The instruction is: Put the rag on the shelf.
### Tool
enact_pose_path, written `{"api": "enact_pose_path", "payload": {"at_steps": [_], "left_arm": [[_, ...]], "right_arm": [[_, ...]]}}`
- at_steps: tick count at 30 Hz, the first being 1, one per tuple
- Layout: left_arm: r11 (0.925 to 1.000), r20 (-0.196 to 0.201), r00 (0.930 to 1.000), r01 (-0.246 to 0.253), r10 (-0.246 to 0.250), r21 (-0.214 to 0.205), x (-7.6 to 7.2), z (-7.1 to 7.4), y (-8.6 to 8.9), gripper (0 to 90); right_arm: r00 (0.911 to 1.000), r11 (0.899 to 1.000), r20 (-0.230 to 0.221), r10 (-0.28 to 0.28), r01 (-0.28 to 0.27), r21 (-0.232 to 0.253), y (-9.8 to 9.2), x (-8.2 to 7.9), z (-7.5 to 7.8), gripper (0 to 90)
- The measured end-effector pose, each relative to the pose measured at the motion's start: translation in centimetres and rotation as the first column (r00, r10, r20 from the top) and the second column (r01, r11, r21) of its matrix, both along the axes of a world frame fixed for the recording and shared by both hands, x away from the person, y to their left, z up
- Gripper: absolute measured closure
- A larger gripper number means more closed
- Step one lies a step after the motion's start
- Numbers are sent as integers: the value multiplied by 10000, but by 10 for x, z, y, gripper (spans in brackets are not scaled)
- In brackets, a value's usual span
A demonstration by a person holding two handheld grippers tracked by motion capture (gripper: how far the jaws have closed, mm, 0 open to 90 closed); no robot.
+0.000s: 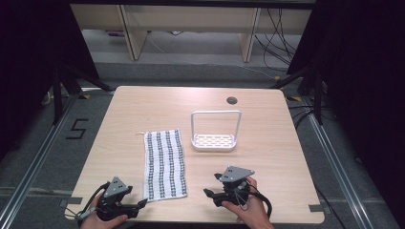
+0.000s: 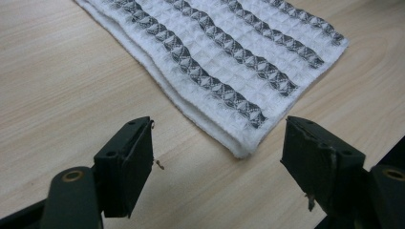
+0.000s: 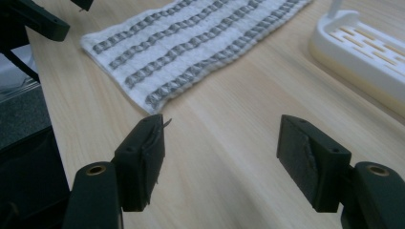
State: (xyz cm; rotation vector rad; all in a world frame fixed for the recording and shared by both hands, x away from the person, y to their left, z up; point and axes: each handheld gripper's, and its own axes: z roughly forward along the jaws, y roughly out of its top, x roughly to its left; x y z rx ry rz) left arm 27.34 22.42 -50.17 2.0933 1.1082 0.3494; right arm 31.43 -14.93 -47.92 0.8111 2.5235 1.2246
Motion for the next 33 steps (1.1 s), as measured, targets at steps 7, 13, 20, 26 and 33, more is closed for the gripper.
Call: {"api": "enact_pose_path", "payload": {"at_steps": [7,13,20,26,33], "left_arm": [[9997,34,10000,45,-45,-256,-2,-1,-6,269],[9992,36,9992,400,-400,46,-3,0,-8,294],[9980,53,9983,580,-582,256,-2,-1,-19,336],[9953,80,9965,827,-832,494,-1,-3,-23,371],[9955,25,9967,813,-816,482,0,-5,-24,404]], "right_arm": [[9985,9983,-9,547,-547,-184,24,1,-1,377],[9952,9940,-75,979,-981,-490,43,3,-6,405],[9918,9885,-107,1272,-1277,-812,62,8,-12,435],[9890,9840,-122,1477,-1482,-990,74,9,-17,458],[9863,9799,-130,1642,-1646,-1125,83,9,-20,461]]}}
